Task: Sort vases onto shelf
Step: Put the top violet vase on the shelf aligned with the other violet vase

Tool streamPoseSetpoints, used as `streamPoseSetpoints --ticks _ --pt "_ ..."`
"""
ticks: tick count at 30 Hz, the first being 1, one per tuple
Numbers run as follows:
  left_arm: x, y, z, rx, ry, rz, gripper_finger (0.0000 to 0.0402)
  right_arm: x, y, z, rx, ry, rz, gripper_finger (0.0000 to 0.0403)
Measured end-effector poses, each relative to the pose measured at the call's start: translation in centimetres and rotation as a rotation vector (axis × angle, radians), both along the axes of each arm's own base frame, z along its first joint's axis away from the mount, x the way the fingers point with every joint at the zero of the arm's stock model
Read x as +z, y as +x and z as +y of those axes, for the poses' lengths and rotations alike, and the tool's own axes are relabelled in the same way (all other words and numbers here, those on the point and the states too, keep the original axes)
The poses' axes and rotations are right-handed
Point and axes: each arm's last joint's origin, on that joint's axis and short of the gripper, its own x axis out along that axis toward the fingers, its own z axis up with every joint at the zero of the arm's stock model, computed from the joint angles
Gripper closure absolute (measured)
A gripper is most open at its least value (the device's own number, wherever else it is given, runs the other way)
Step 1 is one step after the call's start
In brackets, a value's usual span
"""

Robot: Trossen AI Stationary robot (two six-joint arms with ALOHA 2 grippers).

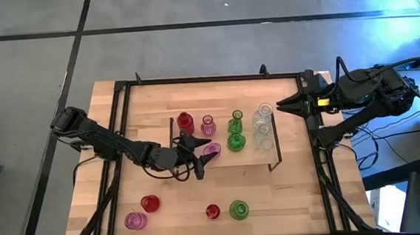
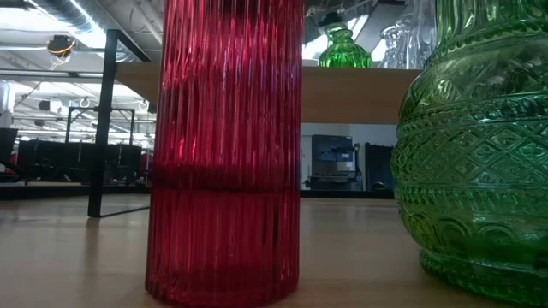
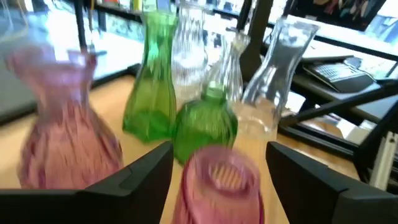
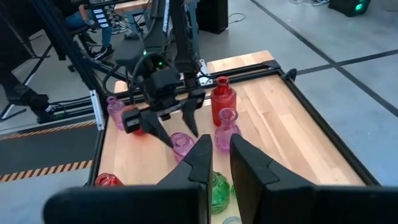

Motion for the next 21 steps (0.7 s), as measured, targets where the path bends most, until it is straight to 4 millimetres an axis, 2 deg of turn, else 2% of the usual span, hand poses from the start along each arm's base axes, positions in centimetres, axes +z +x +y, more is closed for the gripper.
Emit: streamPoseSetpoints --ticks 8,11,14,18,21 --pt "2.1 0.2 -0.5 0.015 0.02 -0.035 0.0152 -0.1 0.2 0.2 0.031 0.028 0.009 0.0363" --pt "3.0 -0.2 -1.3 -0.005 -0.011 -0.04 0.017 -0.1 0.2 0.2 0.031 0.04 0.009 0.0363" --pt "3.5 -0.6 -2.4 -0.018 -0.007 -0.014 0.021 -0.1 0.1 0.2 0.035 0.041 0.014 0.0363" --pt "4.6 -0.9 -3.8 -0.081 -0.025 -0.018 0.0289 -0.1 0.1 0.2 0.048 0.047 0.015 0.0363" --pt "3.2 -0.6 -4.3 -0.167 -0.124 0.047 0.0363 -0.1 0.1 0.2 0.049 0.044 0.016 0.0363"
